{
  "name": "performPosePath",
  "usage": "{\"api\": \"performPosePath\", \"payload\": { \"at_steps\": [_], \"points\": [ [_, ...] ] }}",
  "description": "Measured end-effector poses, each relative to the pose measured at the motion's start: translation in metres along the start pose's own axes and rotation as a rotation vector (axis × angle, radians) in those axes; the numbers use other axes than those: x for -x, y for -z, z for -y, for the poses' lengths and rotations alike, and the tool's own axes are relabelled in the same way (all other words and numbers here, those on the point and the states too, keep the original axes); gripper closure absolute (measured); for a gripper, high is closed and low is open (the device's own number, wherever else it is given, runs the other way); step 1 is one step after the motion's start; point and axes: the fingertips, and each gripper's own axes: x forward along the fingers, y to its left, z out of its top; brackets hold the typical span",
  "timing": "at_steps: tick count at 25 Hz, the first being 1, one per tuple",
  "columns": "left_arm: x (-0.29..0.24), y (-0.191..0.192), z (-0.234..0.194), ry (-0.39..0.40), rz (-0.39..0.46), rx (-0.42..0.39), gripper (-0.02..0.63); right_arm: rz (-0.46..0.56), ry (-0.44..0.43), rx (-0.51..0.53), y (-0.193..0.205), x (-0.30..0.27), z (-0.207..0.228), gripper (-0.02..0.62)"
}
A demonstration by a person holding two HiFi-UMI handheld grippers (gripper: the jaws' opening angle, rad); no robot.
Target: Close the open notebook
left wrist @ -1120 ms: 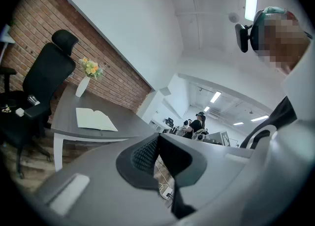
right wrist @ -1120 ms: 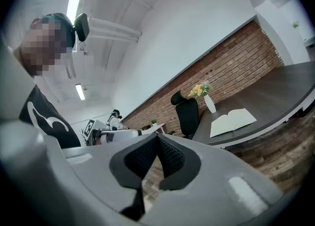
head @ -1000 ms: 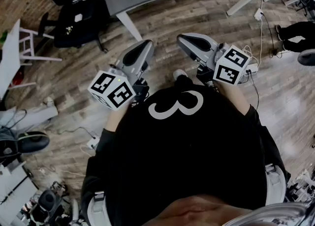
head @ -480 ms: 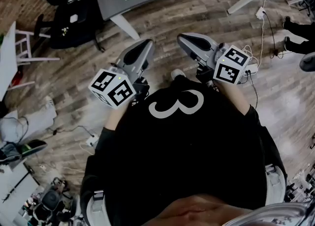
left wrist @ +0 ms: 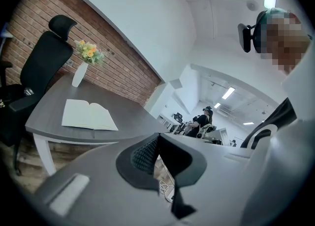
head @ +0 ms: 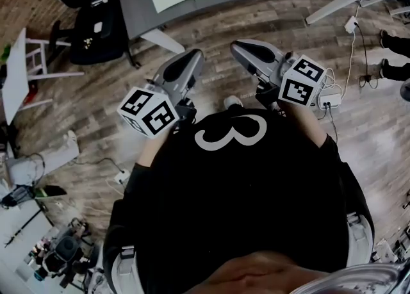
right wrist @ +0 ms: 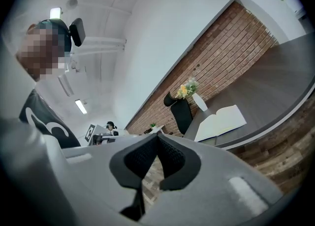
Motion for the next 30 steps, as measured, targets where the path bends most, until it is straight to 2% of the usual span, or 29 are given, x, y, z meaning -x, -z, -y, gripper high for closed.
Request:
{"api": "performPosePath", "payload": {
  "at_steps": [7, 14, 23, 30],
  "points": [
    [-0.033, -0.014, 0.001, -0.054, 0.006, -0.031, 0.594, -0.008, -0.059, 0.013, -0.027, 0.006, 0.026, 0.594],
    [-0.042, -0.024, -0.017, -0.075, 0.027, -0.025, 0.594, -0.016, -0.063, 0.019, -0.04, -0.004, 0.042, 0.594],
    [-0.062, -0.043, -0.08, -0.106, 0.017, 0.029, 0.594, -0.035, -0.032, -0.023, -0.054, -0.043, 0.092, 0.594],
    [-0.089, -0.084, -0.149, -0.105, 0.01, 0.058, 0.594, -0.049, -0.01, -0.047, -0.085, -0.103, 0.139, 0.594]
  ]
}}
